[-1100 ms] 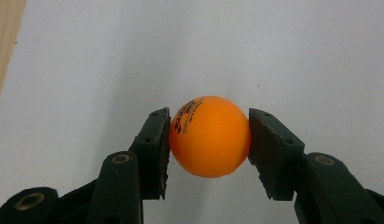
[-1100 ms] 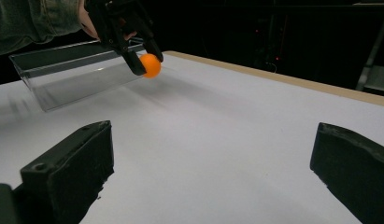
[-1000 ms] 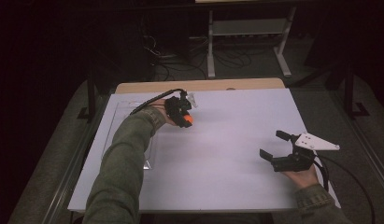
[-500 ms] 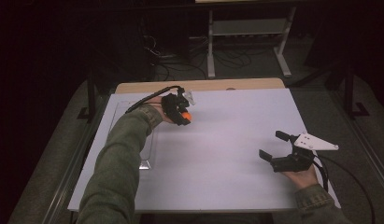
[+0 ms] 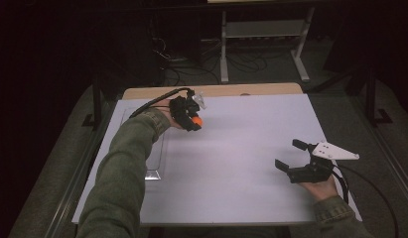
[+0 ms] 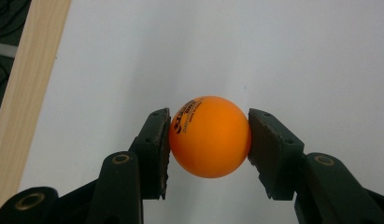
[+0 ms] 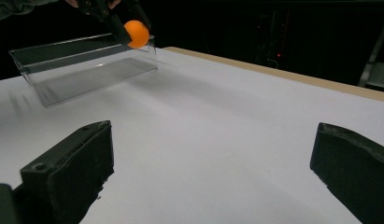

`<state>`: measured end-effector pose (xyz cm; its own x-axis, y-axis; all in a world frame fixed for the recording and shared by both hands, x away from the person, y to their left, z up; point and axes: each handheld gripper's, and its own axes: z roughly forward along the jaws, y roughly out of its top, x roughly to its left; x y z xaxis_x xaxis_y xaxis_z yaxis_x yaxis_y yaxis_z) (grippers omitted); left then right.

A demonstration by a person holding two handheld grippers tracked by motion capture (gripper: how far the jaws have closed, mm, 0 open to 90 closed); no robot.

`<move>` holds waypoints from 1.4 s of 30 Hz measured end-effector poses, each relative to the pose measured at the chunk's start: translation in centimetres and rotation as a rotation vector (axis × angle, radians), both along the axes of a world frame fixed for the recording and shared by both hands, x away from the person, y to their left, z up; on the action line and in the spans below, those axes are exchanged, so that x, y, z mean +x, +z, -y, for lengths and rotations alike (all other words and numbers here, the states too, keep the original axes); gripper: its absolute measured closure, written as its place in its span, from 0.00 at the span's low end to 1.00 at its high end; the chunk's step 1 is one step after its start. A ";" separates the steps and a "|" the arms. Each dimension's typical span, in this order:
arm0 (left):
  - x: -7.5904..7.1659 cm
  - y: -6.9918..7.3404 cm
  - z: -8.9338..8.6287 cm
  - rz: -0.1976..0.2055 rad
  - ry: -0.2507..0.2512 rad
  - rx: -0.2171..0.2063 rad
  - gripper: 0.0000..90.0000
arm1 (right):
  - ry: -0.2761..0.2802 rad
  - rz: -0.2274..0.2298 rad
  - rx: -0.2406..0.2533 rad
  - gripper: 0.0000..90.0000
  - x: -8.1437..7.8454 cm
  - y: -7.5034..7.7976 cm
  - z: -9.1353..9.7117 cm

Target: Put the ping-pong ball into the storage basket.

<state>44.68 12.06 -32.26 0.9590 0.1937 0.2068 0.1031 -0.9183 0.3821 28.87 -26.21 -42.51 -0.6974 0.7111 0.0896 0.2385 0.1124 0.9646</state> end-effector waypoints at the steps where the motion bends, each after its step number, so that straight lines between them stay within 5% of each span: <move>1: -0.1 0.1 0.0 0.000 0.001 0.001 0.56 | 0.000 0.001 -0.001 0.00 0.0 0.0 0.0; 27: -2.4 3.5 -1.4 0.027 -0.012 -0.004 0.56 | 0.003 -0.004 -0.010 0.00 0.0 -0.1 -0.2; 42: -3.6 4.1 -2.3 0.031 -0.026 0.004 0.56 | 0.009 -0.010 -0.025 0.00 0.1 -0.2 -0.3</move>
